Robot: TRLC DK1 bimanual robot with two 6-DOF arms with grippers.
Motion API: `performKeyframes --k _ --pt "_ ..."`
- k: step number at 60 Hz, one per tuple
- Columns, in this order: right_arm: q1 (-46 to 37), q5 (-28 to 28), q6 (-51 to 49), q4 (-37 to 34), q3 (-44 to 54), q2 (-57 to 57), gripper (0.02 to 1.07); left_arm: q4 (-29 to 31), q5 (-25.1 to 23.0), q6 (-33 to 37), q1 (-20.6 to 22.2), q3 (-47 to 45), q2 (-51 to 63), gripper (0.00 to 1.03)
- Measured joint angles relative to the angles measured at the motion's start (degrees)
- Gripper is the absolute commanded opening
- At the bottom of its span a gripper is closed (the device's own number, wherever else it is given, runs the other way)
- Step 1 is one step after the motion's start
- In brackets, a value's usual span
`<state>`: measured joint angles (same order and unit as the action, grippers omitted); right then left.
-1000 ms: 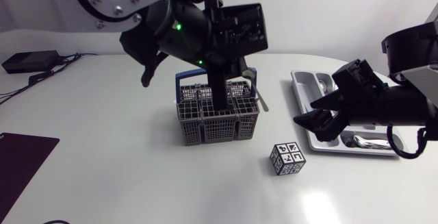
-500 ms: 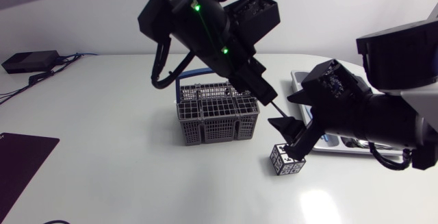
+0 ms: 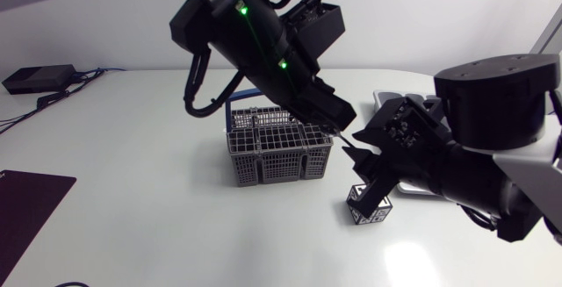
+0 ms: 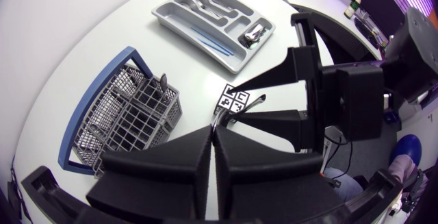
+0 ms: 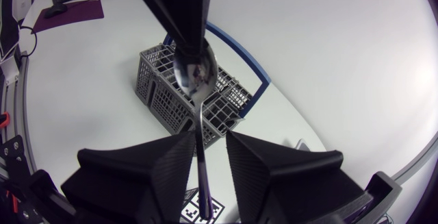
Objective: Transfer all utensils from the basket to the drawer tray.
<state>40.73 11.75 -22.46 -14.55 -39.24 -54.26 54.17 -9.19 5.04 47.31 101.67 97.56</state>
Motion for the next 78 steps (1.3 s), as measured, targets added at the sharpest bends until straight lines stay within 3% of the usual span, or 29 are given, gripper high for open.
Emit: performKeyframes --k 10,22,33,35,39,47,60,78 --pt "1.3 0.5 -0.3 0.2 0.0 0.0 0.09 0.1 0.0 -0.4 -0.3 0.0 0.0 0.03" --pt "1.6 0.2 -0.5 -0.2 0.0 0.0 0.08 0.3 -1.3 -0.6 -0.3 0.0 0.0 0.04" --pt "1.6 0.0 -0.7 -0.7 0.1 0.0 0.08 0.3 -2.3 -0.8 -0.4 0.2 0.0 0.33" --pt "1.6 -0.4 -0.7 -0.9 0.3 0.0 0.08 0.4 -2.4 -0.8 -0.4 0.6 0.0 0.51" --pt "1.6 -1.3 -0.7 -1.6 0.8 0.0 0.08 0.4 -2.6 -0.8 -0.5 1.7 0.0 0.73" --pt "1.0 -4.0 -0.8 -3.3 2.0 0.7 0.08 -0.2 -2.6 -1.6 -1.9 4.7 0.0 0.87" --pt "-8.2 -14.1 -4.6 -6.4 2.4 3.2 0.08 -2.2 -2.3 -2.3 -6.3 6.1 0.0 0.88" --pt "-36.5 -34.9 -20.0 -12.0 2.4 3.0 0.08 -4.0 0.8 -0.4 -10.6 -1.0 -3.1 0.89"
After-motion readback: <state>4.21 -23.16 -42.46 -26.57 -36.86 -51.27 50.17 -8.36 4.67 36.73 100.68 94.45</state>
